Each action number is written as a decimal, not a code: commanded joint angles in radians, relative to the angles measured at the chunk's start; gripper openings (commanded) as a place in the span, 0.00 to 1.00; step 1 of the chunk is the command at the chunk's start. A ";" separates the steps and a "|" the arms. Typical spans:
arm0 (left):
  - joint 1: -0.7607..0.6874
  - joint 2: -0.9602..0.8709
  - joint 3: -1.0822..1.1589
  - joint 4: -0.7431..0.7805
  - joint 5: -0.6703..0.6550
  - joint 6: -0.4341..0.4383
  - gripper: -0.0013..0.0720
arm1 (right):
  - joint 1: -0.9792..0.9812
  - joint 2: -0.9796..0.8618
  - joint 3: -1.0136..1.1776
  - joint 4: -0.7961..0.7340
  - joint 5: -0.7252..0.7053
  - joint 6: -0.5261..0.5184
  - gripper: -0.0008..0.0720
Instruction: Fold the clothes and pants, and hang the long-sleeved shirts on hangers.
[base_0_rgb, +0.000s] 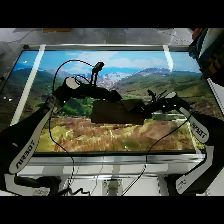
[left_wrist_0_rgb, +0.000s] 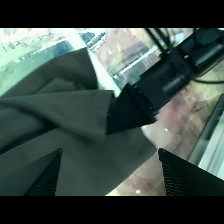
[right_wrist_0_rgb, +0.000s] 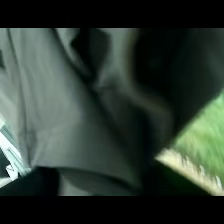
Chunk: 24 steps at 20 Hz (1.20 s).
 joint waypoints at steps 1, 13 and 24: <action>0.003 0.002 0.001 0.110 0.000 0.000 0.78 | 0.044 -0.015 0.022 0.170 -0.056 -0.079 0.26; 0.198 0.307 0.001 1.220 -0.137 -0.420 0.03 | -0.275 0.212 0.246 -0.003 0.098 0.021 0.03; 0.268 0.394 0.001 1.216 -0.277 -0.420 0.03 | -0.846 0.455 0.243 -0.721 0.117 0.551 0.03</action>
